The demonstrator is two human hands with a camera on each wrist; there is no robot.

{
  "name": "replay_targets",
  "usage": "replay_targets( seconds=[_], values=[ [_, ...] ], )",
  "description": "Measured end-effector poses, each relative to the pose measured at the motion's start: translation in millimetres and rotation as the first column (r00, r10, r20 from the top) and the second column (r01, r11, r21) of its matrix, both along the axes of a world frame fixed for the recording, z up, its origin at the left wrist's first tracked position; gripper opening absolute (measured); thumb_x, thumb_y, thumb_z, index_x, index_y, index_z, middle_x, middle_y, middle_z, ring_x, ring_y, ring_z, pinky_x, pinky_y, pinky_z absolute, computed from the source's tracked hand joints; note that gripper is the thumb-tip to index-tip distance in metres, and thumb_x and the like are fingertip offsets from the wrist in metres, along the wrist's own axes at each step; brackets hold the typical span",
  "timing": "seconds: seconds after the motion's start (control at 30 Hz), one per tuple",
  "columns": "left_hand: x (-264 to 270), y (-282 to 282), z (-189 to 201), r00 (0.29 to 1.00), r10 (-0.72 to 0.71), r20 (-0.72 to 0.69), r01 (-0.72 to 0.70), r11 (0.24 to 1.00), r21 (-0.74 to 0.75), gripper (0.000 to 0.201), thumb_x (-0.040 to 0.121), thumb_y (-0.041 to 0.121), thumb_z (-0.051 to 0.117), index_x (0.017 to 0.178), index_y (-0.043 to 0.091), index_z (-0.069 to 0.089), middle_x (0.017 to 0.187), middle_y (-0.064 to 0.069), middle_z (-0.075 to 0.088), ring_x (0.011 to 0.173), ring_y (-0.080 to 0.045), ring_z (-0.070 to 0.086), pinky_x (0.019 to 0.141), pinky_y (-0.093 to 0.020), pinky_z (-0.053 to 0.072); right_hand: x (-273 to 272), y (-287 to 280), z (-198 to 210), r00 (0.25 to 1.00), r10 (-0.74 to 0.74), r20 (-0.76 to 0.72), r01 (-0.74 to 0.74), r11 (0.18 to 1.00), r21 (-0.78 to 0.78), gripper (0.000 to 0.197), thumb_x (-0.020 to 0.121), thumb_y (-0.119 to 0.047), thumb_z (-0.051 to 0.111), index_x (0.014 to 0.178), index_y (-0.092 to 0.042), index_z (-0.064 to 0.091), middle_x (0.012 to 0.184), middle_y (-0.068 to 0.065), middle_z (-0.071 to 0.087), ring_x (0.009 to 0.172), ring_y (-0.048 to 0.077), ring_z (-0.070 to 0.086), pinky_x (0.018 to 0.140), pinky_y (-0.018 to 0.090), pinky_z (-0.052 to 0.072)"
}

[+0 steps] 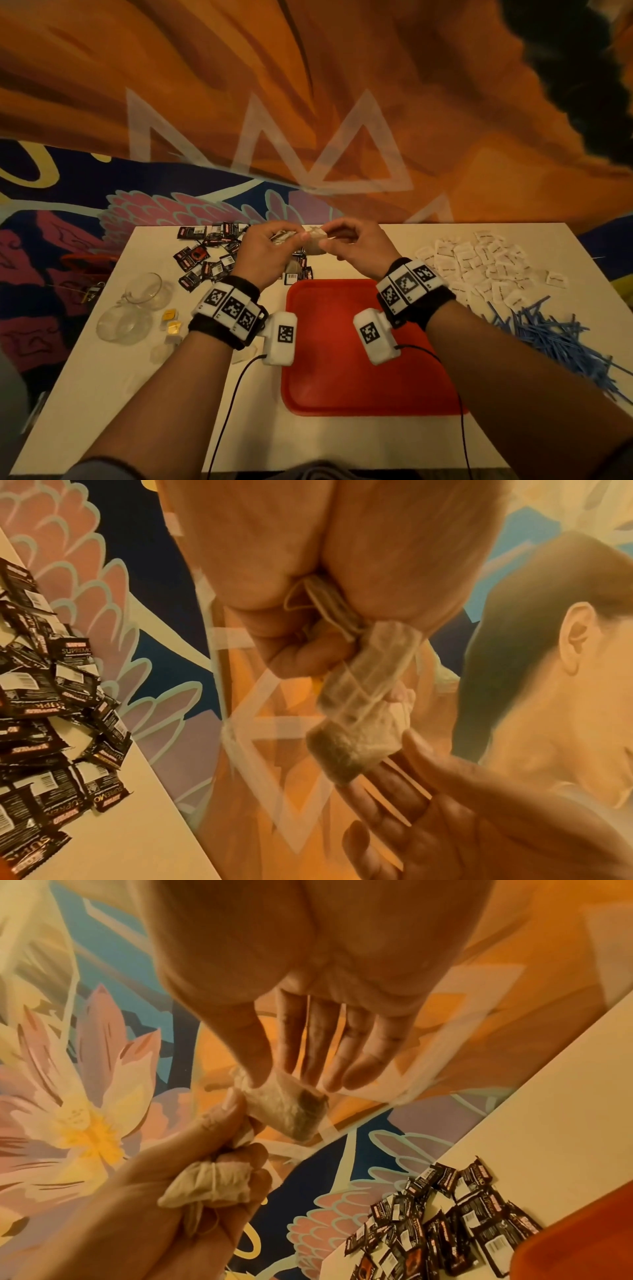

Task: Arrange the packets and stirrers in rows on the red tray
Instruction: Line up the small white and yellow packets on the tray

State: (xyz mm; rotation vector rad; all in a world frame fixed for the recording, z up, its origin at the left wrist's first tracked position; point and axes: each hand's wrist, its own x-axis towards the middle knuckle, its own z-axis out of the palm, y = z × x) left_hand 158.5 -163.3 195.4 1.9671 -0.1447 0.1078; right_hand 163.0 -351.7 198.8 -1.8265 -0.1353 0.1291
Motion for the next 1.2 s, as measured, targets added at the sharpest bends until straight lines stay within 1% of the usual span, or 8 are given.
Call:
replay_targets(
  seconds=[0.2, 0.4, 0.5, 0.63, 0.73, 0.83, 1.0, 1.2],
  values=[
    [14, 2, -17, 0.998, 0.032, -0.055, -0.034, 0.999, -0.042, 0.008, 0.089, 0.016, 0.072, 0.085, 0.023, 0.073, 0.088, 0.007, 0.072, 0.081, -0.001, 0.064, 0.074, -0.013, 0.046, 11, 10, -32, 0.999, -0.030, -0.038, 0.024, 0.988, -0.150, 0.013, 0.082, -0.026, 0.077, 0.073, -0.034, 0.070, 0.076, -0.008, 0.070, 0.076, 0.011, 0.067, 0.074, 0.033, 0.055],
    [23, 15, -70, 0.920, 0.124, -0.372, -0.198, 0.965, -0.169, 0.005, 0.091, 0.021, 0.070, 0.086, 0.020, 0.071, 0.080, -0.001, 0.068, 0.070, -0.016, 0.061, 0.060, -0.030, 0.052, 31, 23, -99, 0.953, -0.158, -0.256, 0.095, 0.965, -0.242, 0.011, 0.081, -0.028, 0.078, 0.088, -0.021, 0.074, 0.084, -0.003, 0.070, 0.066, 0.008, 0.062, 0.065, 0.016, 0.046],
    [19, 30, -105, 0.824, 0.184, -0.536, -0.314, 0.936, -0.162, 0.007, 0.092, 0.023, 0.069, 0.089, 0.017, 0.070, 0.081, -0.002, 0.067, 0.075, -0.018, 0.059, 0.063, -0.031, 0.051, 43, 31, -140, 0.906, -0.206, -0.371, 0.078, 0.940, -0.331, 0.005, 0.082, -0.028, 0.075, 0.080, -0.026, 0.071, 0.087, -0.002, 0.072, 0.077, 0.016, 0.067, 0.073, 0.023, 0.052],
    [11, 59, -143, 0.784, 0.215, -0.583, -0.333, 0.938, -0.101, 0.010, 0.091, 0.025, 0.069, 0.083, 0.019, 0.071, 0.087, -0.009, 0.070, 0.082, -0.026, 0.060, 0.076, -0.046, 0.054, 54, 48, -190, 0.847, -0.199, -0.492, -0.036, 0.904, -0.427, 0.025, 0.092, -0.024, 0.064, 0.113, -0.014, 0.071, 0.115, 0.000, 0.067, 0.103, 0.018, 0.061, 0.084, 0.023, 0.047],
    [3, 78, -157, 0.793, 0.222, -0.567, -0.325, 0.942, -0.087, 0.011, 0.092, 0.023, 0.069, 0.086, 0.014, 0.071, 0.079, -0.009, 0.069, 0.076, -0.030, 0.059, 0.061, -0.040, 0.051, 60, 62, -210, 0.786, -0.191, -0.588, -0.095, 0.903, -0.420, 0.033, 0.094, -0.026, 0.062, 0.124, -0.014, 0.065, 0.130, 0.006, 0.060, 0.116, 0.023, 0.056, 0.096, 0.028, 0.047],
    [-1, 94, -165, 0.782, 0.227, -0.580, -0.349, 0.931, -0.105, 0.011, 0.091, 0.020, 0.070, 0.081, 0.020, 0.074, 0.071, 0.002, 0.069, 0.074, -0.027, 0.058, 0.071, -0.055, 0.055, 67, 68, -215, 0.766, -0.218, -0.604, -0.110, 0.882, -0.458, 0.033, 0.095, -0.026, 0.059, 0.124, -0.012, 0.064, 0.127, 0.006, 0.061, 0.112, 0.022, 0.058, 0.085, 0.025, 0.045],
    [0, 101, -167, 0.782, 0.251, -0.570, -0.377, 0.919, -0.113, 0.018, 0.091, 0.016, 0.069, 0.076, 0.023, 0.072, 0.069, 0.010, 0.070, 0.074, -0.018, 0.060, 0.075, -0.041, 0.049, 77, 76, -221, 0.741, -0.272, -0.614, -0.152, 0.822, -0.548, 0.030, 0.095, -0.033, 0.059, 0.120, -0.017, 0.065, 0.120, 0.003, 0.064, 0.081, 0.015, 0.056, 0.050, 0.019, 0.036],
    [2, 101, -174, 0.778, 0.226, -0.586, -0.372, 0.918, -0.140, 0.015, 0.090, 0.016, 0.071, 0.076, 0.023, 0.073, 0.075, 0.002, 0.072, 0.076, -0.021, 0.062, 0.078, -0.045, 0.051, 78, 70, -224, 0.732, -0.293, -0.615, -0.108, 0.842, -0.529, 0.029, 0.093, -0.035, 0.062, 0.117, -0.019, 0.068, 0.117, 0.001, 0.065, 0.085, 0.013, 0.053, 0.061, 0.021, 0.039]
  ],
)
